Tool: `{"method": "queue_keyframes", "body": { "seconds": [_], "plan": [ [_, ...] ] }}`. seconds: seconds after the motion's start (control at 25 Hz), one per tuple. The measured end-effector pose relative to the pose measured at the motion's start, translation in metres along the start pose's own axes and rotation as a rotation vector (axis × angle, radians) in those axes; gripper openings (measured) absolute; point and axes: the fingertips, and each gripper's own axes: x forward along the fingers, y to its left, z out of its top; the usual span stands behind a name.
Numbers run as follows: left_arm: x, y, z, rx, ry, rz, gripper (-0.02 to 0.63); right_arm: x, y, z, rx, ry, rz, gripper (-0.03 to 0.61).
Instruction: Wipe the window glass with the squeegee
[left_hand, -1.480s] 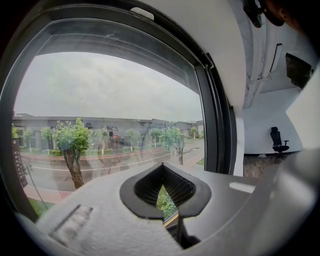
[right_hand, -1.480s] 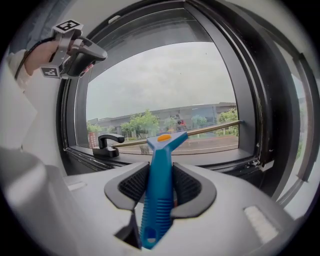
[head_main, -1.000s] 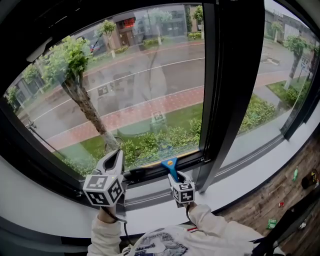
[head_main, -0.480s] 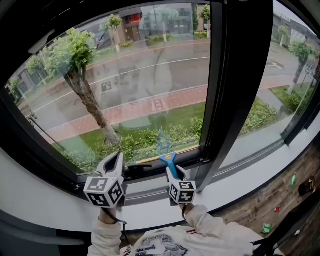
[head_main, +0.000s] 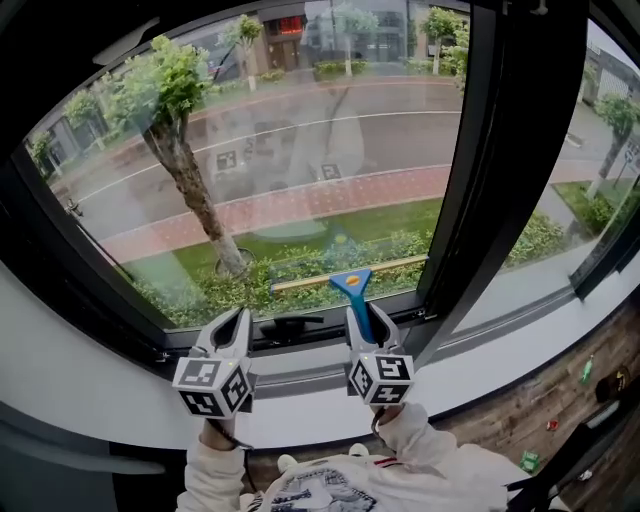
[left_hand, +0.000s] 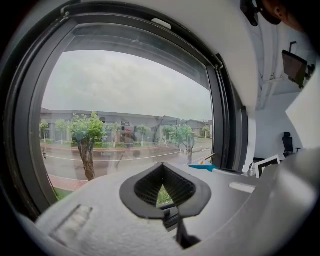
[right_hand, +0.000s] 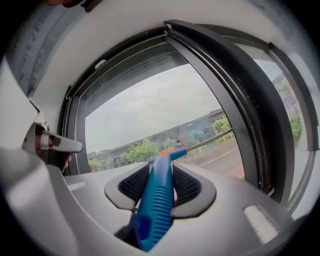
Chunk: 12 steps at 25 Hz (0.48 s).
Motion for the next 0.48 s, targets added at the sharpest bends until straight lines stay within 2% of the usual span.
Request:
{"method": "queue_keyframes", "body": {
  "seconds": [0.2, 0.48],
  "plan": [
    [-0.028, 0.042, 0.008, 0.058, -0.065, 0.033, 0.002, -0.004, 0.05, 0.037, -0.014, -0.05, 0.01, 0.146],
    [-0.088, 0.135, 0.033, 0.176, -0.166, 0.087, 0.001, 0.005, 0.16, 0.08, -0.043, -0.155, 0.042, 0.146]
  ]
}}
